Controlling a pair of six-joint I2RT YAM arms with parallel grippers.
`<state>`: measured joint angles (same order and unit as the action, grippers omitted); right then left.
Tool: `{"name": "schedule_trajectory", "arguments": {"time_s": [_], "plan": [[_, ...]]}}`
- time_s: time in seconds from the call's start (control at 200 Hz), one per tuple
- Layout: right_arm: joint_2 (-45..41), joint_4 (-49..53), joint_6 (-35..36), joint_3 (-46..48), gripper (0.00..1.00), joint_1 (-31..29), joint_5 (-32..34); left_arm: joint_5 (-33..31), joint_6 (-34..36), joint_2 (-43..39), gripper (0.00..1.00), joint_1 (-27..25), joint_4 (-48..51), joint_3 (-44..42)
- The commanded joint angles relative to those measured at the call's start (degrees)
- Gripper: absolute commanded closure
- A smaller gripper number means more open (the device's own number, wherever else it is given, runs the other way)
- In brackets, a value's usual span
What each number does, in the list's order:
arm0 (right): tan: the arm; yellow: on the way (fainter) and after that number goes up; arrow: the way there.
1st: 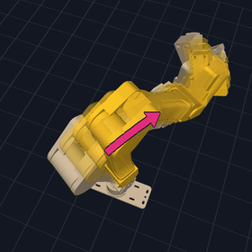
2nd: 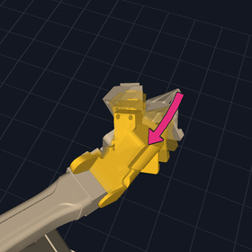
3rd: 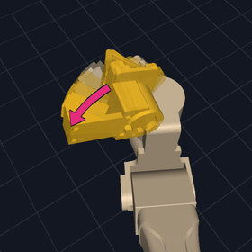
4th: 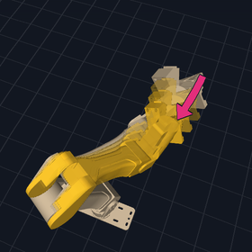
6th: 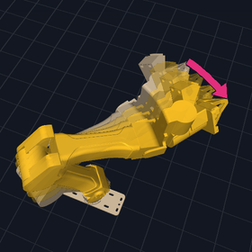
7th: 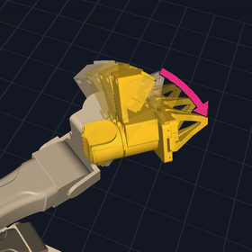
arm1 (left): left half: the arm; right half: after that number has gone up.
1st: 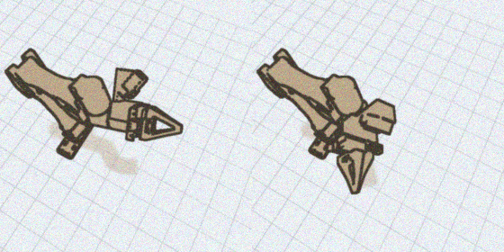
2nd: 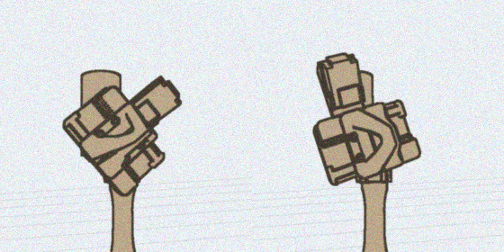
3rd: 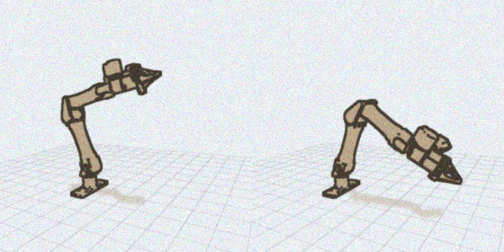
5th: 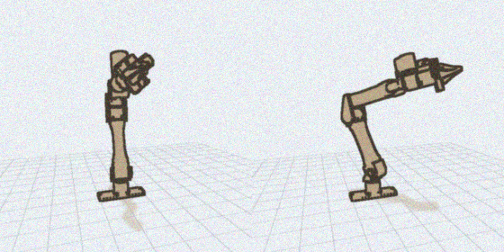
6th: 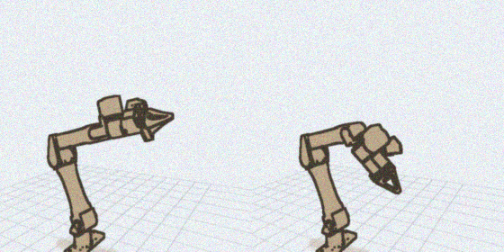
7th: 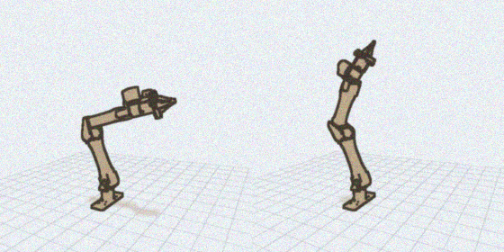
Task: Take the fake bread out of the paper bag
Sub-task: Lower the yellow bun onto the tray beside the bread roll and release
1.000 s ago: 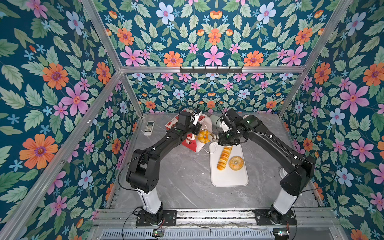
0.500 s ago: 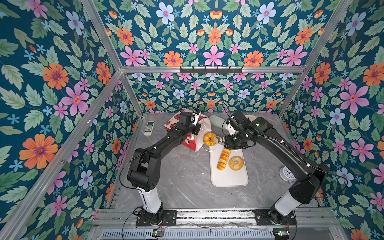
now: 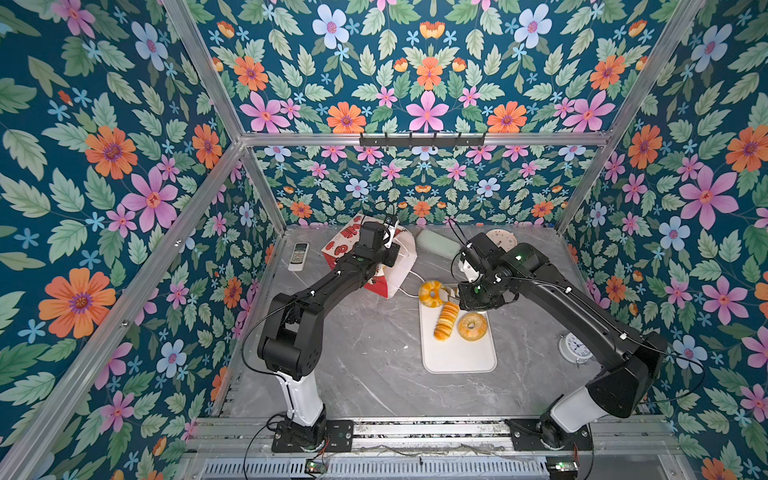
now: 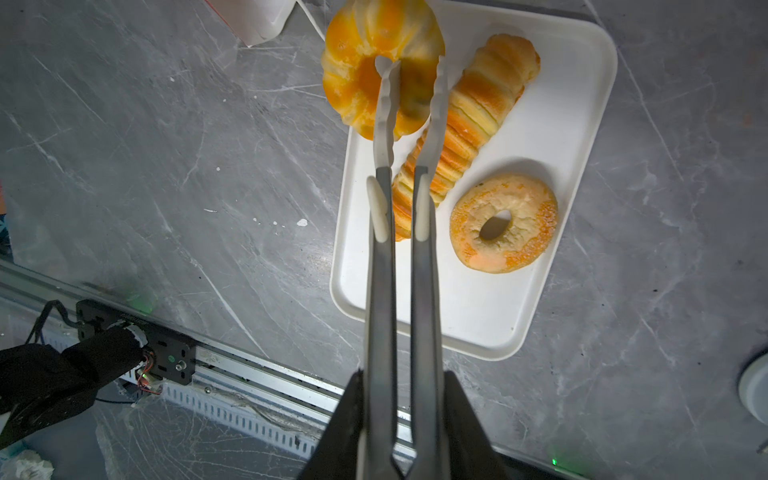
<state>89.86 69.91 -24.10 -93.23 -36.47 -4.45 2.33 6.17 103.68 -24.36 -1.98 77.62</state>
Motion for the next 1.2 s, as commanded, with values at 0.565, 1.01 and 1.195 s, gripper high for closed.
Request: {"name": "schedule_trajectory", "arguments": {"time_s": [0.565,1.01,1.195], "plan": [[2.42,-3.42,0.41,2.98,0.77,1.17,-0.73,-2.91,-0.73,-2.25,1.00,0.10,-6.21,0.16],[2.10,-3.74,0.26,2.79,0.69,1.22,-0.42,-7.35,0.15,-3.60,1.00,0.19,-6.47,-0.37],[0.40,-4.57,-0.14,3.21,0.69,1.22,-0.57,-7.06,-0.11,-4.27,1.00,0.18,-7.97,-1.47]]}}
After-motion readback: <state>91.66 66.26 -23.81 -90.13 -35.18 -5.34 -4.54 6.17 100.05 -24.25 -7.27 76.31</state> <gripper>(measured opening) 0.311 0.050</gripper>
